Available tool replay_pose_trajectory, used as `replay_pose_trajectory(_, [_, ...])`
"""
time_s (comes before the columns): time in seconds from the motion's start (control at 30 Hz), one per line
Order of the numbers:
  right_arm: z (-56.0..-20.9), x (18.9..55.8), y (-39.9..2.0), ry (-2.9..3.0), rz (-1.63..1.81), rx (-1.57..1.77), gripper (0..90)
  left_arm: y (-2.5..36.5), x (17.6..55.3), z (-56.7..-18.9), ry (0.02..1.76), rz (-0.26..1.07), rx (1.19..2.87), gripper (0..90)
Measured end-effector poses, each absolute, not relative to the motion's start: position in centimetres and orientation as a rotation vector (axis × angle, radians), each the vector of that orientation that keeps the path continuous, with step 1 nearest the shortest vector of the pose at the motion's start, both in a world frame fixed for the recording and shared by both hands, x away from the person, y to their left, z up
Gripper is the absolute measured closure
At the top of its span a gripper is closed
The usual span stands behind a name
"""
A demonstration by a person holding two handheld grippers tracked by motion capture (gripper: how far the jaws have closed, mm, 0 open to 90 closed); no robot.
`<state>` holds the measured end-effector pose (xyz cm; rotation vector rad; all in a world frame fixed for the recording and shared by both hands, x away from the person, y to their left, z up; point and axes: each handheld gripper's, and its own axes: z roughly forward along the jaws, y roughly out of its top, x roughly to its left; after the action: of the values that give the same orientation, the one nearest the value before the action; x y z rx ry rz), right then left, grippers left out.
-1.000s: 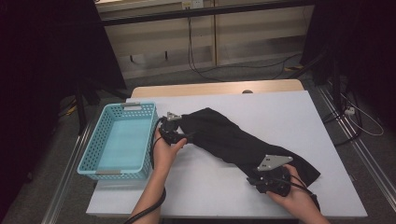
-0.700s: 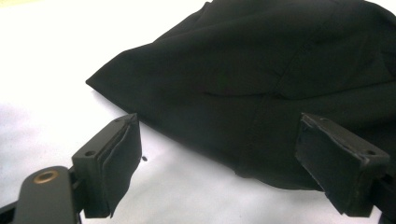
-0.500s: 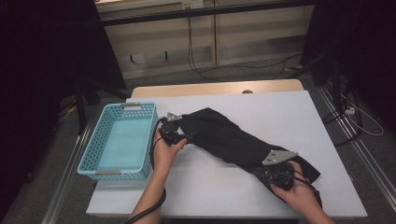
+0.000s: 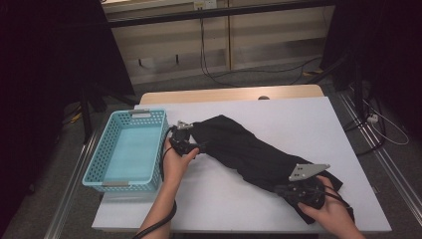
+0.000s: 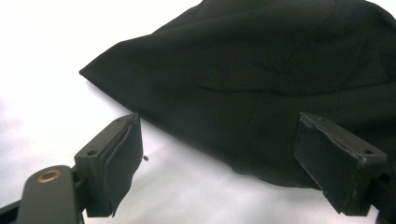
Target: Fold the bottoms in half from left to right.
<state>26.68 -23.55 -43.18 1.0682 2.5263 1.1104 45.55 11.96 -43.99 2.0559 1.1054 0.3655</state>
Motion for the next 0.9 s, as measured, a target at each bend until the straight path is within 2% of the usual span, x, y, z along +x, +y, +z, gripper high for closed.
replay_pose_trajectory(0.27, [-43.5, 26.5, -25.0, 2.551, 1.124, 1.072, 85.1, 11.6, 45.6, -44.0, 1.099, 0.364, 2.053, 16.1])
replay_pose_trajectory(0.37, [-43.7, 26.5, -23.6, 2.498, 1.125, 1.028, 72.6, 11.5, 45.6, -44.0, 1.09, 0.353, 2.064, 16.1])
replay_pose_trajectory(0.5, [-43.8, 26.5, -21.6, 2.478, 1.124, 0.957, 66.3, 11.3, 45.4, -44.0, 1.083, 0.357, 2.068, 16.1])
replay_pose_trajectory(0.63, [-43.9, 26.7, -20.0, 2.457, 1.109, 0.901, 62.9, 11.4, 45.3, -43.9, 1.08, 0.353, 2.064, 16.1])
replay_pose_trajectory(0.9, [-44.7, 27.8, -16.7, 2.494, 1.061, 0.832, 62.9, 12.4, 44.7, -43.9, 1.091, 0.376, 2.066, 15.9])
